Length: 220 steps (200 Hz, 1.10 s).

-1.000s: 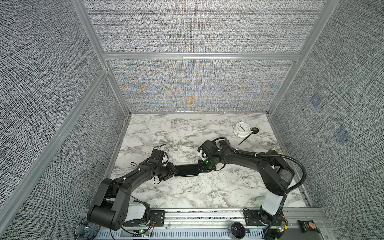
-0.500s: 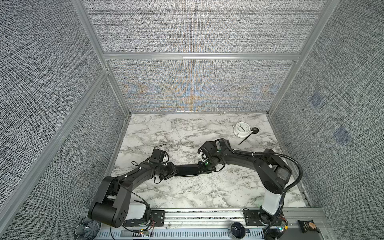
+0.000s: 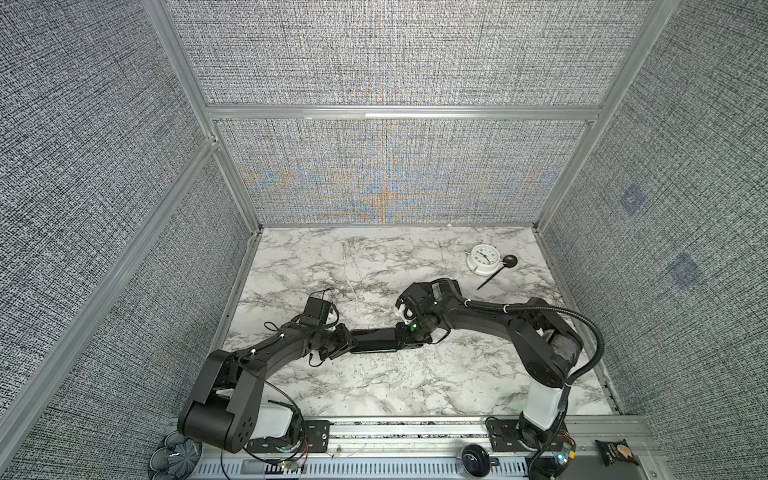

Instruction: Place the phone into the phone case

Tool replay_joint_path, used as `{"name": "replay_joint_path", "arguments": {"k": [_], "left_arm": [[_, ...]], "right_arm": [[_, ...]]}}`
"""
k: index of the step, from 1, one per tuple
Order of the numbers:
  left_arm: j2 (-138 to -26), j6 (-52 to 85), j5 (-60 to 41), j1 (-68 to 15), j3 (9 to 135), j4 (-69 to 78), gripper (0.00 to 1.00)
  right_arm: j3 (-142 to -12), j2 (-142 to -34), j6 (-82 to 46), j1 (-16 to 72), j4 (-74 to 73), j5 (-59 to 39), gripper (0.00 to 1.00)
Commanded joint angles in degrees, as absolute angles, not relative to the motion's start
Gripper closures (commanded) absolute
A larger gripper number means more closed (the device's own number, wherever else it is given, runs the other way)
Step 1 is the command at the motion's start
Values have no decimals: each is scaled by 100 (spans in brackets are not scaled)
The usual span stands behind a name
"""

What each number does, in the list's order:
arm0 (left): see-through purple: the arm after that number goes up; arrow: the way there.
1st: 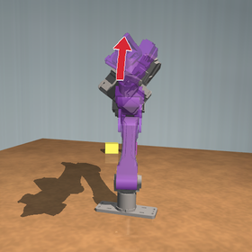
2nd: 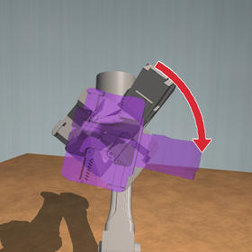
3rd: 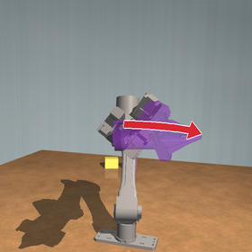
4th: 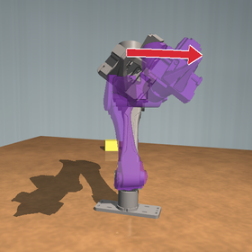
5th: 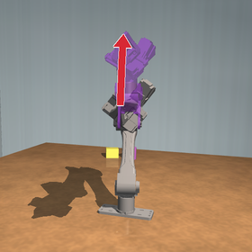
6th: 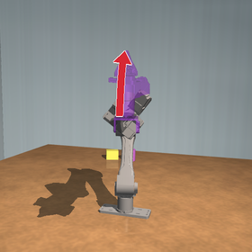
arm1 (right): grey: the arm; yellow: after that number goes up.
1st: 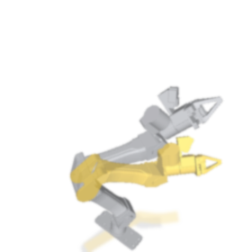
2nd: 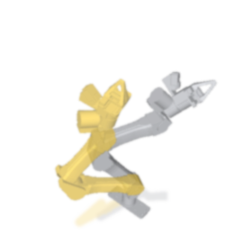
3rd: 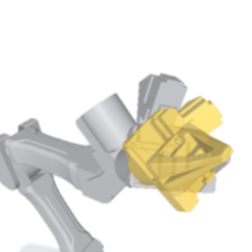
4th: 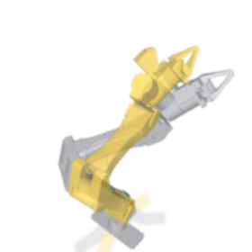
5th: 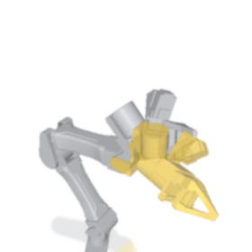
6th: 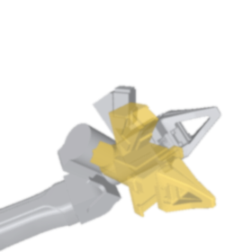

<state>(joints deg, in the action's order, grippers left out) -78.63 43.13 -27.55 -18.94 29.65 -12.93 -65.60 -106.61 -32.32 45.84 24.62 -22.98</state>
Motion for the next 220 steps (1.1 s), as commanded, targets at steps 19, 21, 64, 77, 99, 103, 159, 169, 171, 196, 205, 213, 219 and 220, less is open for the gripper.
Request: {"name": "replay_joint_path", "arguments": {"k": [19, 21, 64, 77, 99, 103, 159, 169, 171, 196, 205, 213, 219, 220], "left_arm": [[-7937, 4302, -2594, -1931, 2918, -1477, 62], [-7941, 4306, -2593, -1933, 2918, -1472, 62], [-7980, 4309, -2598, -1951, 2918, -1450, 62], [-7998, 4311, -2598, -1950, 2927, -1448, 63], [-8004, 4308, -2593, -1957, 2934, -1435, 63], [-8007, 4311, -2599, -1958, 2932, -1438, 63], [-8010, 4320, -2592, -1958, 2937, -1440, 63], [-8010, 4322, -2587, -1960, 2943, -1432, 63], [-8008, 4324, -2585, -1964, 2944, -1430, 63], [-8009, 4322, -2589, -1963, 2944, -1424, 63], [-8015, 4323, -2584, -1962, 2942, -1419, 63], [-8009, 4324, -2569, -1964, 2943, -1436, 63], [-7996, 4323, -2568, -1961, 2938, -1448, 63], [-7997, 4324, -2567, -1961, 2937, -1449, 63]], "right_arm": [[-6505, -10741, -3272, 4643, 2167, -2500, 86], [-6504, -10745, -3277, 4641, 2159, -2504, 86], [-6478, -10810, -3296, 4649, 2060, -2549, 87], [-6486, -10824, -3304, 4666, 2043, -2549, 88], [-6486, -10885, -3313, 4660, 2001, -2563, 88], [-6486, -10894, -3312, 4658, 1993, -2566, 88], [-6486, -10971, -3324, 4667, 1904, -2562, 90], [-6495, -10998, -3327, 4676, 1890, -2574, 90], [-6495, -10998, -3330, 4676, 1890, -2575, 90], [-6504, -11008, -3317, 4694, 1887, -2559, 90], [-6512, -10991, -3315, 4695, 1906, -2558, 90], [-6513, -10949, -3305, 4702, 1951, -2522, 90], [-6513, -10877, -3282, 4704, 2024, -2464, 90], [-6517, -10866, -3280, 4703, 2041, -2449, 90]]}}
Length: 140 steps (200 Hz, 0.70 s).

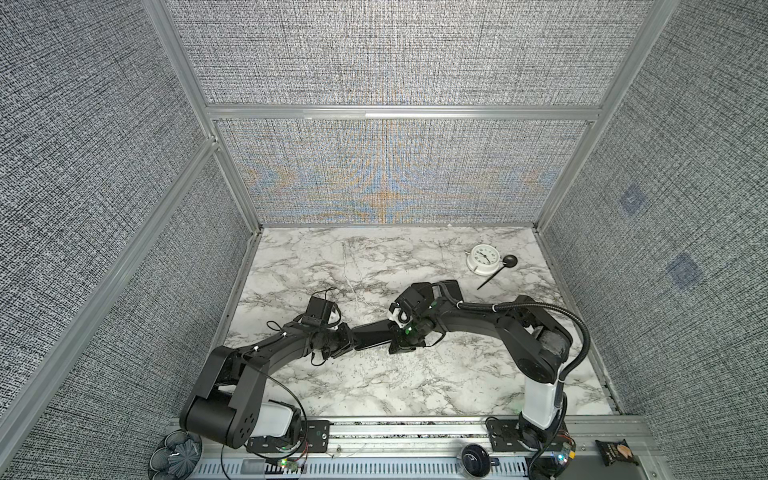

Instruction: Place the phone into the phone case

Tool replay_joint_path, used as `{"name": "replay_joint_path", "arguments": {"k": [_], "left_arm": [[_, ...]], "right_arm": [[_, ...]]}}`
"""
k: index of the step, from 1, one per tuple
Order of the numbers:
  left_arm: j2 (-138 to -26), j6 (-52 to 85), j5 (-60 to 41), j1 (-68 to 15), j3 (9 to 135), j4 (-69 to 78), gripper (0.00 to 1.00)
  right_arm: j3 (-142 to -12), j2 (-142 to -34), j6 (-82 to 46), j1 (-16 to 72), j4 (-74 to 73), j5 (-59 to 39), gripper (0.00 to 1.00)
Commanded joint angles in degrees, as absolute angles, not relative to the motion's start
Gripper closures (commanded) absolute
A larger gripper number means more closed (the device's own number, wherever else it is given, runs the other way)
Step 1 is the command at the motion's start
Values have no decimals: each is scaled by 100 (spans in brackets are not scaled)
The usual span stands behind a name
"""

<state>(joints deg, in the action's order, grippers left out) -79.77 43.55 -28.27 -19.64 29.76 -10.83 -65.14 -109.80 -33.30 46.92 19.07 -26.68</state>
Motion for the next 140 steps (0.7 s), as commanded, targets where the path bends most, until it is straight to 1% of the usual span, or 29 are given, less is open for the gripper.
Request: {"name": "replay_joint_path", "arguments": {"k": [1, 18, 33, 39, 54, 64, 112, 123, 140], "left_arm": [[-7993, 4320, -2571, -1960, 2936, -1454, 63], [-7906, 4313, -2528, -1968, 2922, -1503, 63], [-7769, 4298, -2489, -1961, 2909, -1579, 62], [-7702, 4298, -2471, -1963, 2901, -1603, 60], [-7573, 4289, -2461, -1964, 2892, -1617, 53], [-7526, 4279, -2474, -1966, 2900, -1589, 50], [-7509, 4289, -2597, -1967, 2865, -1208, 39], [-7554, 4267, -2611, -1968, 2888, -1180, 35], [-7658, 4263, -2678, -1962, 2926, -1090, 34]], "right_arm": [[-6515, -10856, -3275, 4703, 2053, -2433, 90], [-6535, -10548, -3202, 4707, 2355, -2179, 90], [-6577, -10239, -3106, 4705, 2688, -1725, 89], [-6598, -10150, -3066, 4703, 2816, -1537, 89], [-6676, -10039, -3006, 4697, 2996, -1064, 83], [-6774, -10072, -2991, 4676, 3071, -900, 82], [-6999, -10381, -3006, 4596, 2813, -839, 76], [-7039, -10457, -2990, 4567, 2796, -835, 75], [-7065, -10545, -2979, 4520, 2722, -902, 74]]}}
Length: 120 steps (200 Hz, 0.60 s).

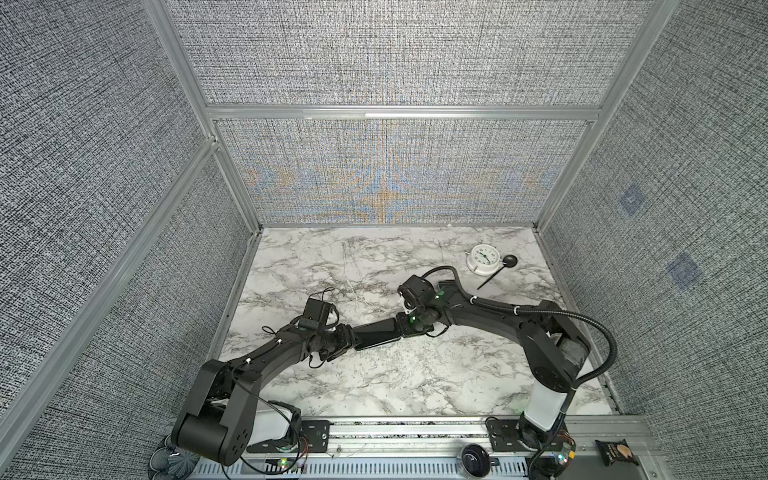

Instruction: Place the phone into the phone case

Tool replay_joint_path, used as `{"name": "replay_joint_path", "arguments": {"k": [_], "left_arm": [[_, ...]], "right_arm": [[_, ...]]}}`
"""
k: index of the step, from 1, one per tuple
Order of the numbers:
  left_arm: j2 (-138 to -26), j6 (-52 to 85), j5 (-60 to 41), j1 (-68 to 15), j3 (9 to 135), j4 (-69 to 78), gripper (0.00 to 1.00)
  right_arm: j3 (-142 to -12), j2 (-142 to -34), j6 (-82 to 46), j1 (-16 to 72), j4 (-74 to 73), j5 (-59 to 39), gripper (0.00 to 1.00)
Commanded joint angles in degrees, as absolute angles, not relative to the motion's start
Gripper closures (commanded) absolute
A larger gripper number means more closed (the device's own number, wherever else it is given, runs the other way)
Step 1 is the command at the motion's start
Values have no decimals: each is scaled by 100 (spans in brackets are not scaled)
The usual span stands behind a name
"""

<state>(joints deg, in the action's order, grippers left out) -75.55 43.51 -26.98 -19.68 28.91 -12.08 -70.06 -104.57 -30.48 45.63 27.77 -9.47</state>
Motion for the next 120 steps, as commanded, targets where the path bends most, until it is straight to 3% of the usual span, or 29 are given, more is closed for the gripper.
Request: {"name": "replay_joint_path", "arguments": {"k": [1, 120], "left_arm": [[-7666, 4267, -2684, -1961, 2926, -1085, 34], [-8032, 4332, -2771, -1961, 2925, -879, 46]], "right_arm": [[-7066, -10550, -2975, 4523, 2719, -904, 74], [-6974, -10905, -3098, 4500, 2369, -1497, 81]]}}
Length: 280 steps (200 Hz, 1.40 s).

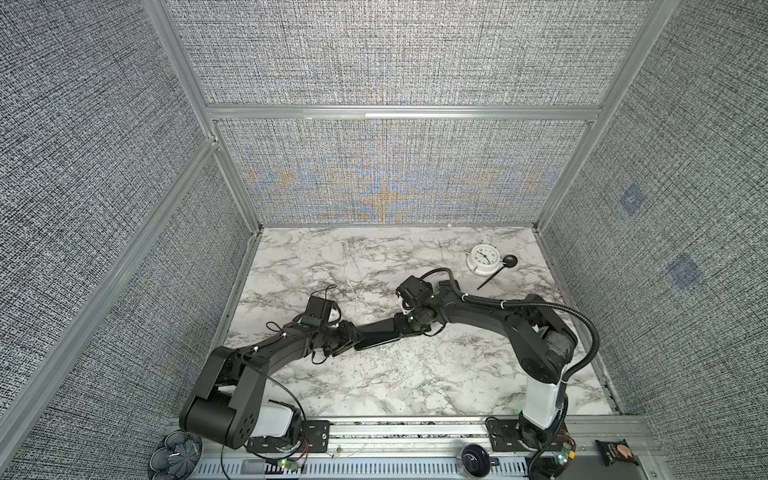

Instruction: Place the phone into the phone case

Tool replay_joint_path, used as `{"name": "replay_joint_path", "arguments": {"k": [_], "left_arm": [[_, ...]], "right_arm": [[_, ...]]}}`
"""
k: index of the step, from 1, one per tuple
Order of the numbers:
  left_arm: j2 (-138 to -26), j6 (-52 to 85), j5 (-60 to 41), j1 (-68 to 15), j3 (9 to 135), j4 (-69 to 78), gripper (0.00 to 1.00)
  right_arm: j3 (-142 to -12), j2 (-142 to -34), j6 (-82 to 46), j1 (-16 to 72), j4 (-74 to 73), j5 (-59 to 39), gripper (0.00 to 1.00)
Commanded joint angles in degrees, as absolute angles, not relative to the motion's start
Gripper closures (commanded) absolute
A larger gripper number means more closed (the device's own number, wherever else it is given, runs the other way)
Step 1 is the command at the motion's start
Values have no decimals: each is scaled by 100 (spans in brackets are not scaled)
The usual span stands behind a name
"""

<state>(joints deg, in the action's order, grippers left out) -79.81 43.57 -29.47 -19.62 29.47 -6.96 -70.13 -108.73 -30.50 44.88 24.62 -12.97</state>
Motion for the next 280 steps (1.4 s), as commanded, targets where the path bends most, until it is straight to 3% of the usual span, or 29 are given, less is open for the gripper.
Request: {"name": "replay_joint_path", "arguments": {"k": [1, 280], "left_arm": [[-8033, 4333, -2770, -1965, 2926, -870, 46], [-8127, 4350, -2786, -1961, 2892, -738, 48]], "right_arm": [[-6972, -10902, -3100, 4500, 2367, -1509, 81], [-6688, -11058, -3189, 4703, 2206, -1578, 93]]}}
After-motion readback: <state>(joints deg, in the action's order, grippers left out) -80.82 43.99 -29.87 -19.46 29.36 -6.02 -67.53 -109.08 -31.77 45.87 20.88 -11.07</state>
